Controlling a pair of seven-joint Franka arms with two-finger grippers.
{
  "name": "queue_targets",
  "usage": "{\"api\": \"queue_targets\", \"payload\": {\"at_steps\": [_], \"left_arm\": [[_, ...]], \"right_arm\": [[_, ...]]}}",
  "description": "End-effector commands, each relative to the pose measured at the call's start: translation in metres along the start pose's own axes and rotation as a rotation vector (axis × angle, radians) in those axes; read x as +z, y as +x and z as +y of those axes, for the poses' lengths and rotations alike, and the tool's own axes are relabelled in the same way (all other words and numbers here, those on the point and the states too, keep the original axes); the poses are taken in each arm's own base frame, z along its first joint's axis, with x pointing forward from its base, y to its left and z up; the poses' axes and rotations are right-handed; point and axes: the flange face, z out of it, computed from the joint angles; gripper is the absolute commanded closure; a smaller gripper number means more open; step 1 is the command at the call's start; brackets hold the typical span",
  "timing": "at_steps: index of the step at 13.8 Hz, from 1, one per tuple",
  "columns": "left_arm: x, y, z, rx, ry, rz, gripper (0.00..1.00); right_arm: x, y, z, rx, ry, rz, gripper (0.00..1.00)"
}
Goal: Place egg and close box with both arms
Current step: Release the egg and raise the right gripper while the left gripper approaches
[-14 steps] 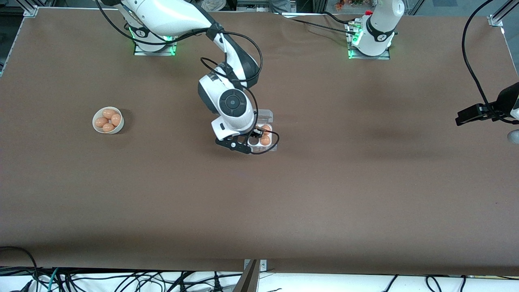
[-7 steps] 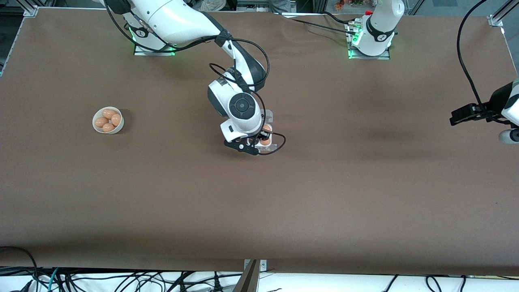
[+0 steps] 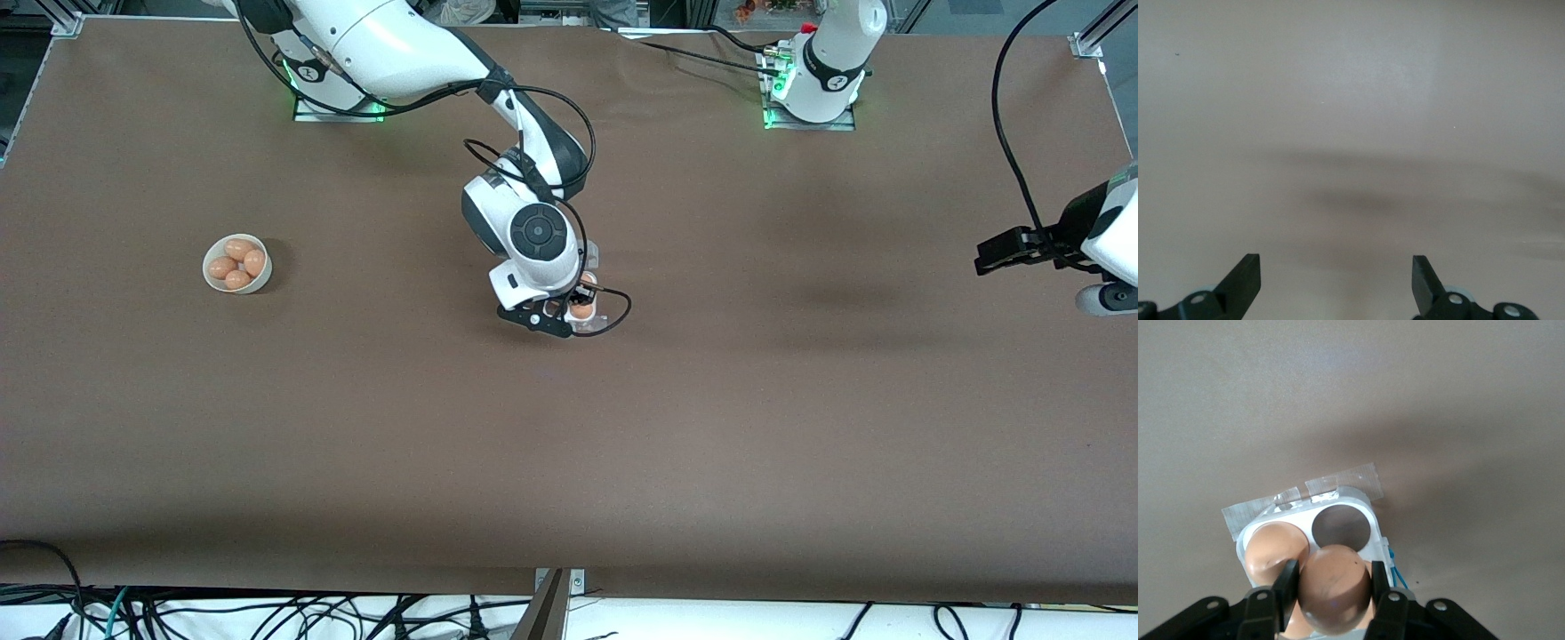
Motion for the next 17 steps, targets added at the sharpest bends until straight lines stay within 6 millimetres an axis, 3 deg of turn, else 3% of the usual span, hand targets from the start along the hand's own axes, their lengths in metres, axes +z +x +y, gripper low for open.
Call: {"api": "queue_targets", "payload": {"at_steps": [1,2,3,5,7,8,12,14,16,17], "left_arm": [[-0.003,0.001,0.004,0.001,-0.016,-0.005,0.00],[-0.003,0.001,0.005,0.003,-0.019,-0.006,0.00],[-0.003,0.001,0.009,0.009,-0.020,-0.009,0.00],[0.000,-0.002,0.022,0.031,-0.018,-0.020,0.00],[0.012,-0.005,0.056,0.072,-0.005,-0.070,0.01],[0.019,-0.005,0.074,0.070,0.003,-0.088,0.09],[0.047,-0.026,0.161,0.162,0.054,-0.189,0.21],[0.065,-0.043,0.189,0.213,0.070,-0.298,0.33],[0.083,-0.045,0.211,0.175,0.007,-0.366,0.43],[0.090,-0.049,0.227,0.149,-0.012,-0.391,0.52]], "right_arm": [[0.008,0.001,-0.004,0.006,-0.001,-0.011,0.30],[0.007,0.003,-0.004,0.007,0.000,-0.010,0.09],[0.006,0.005,-0.003,0.006,0.001,-0.008,0.00],[-0.002,0.009,-0.001,0.010,0.007,0.002,0.00],[-0.015,0.028,0.008,0.033,0.021,0.013,0.00],[-0.026,0.039,0.012,0.044,0.038,0.022,0.00],[-0.047,0.062,0.026,0.085,0.056,0.050,0.00],[-0.063,0.079,0.038,0.099,0.058,0.086,0.00],[-0.068,0.087,0.045,0.109,0.056,0.088,0.00],[-0.071,0.100,0.056,0.114,0.057,0.087,0.00]]}}
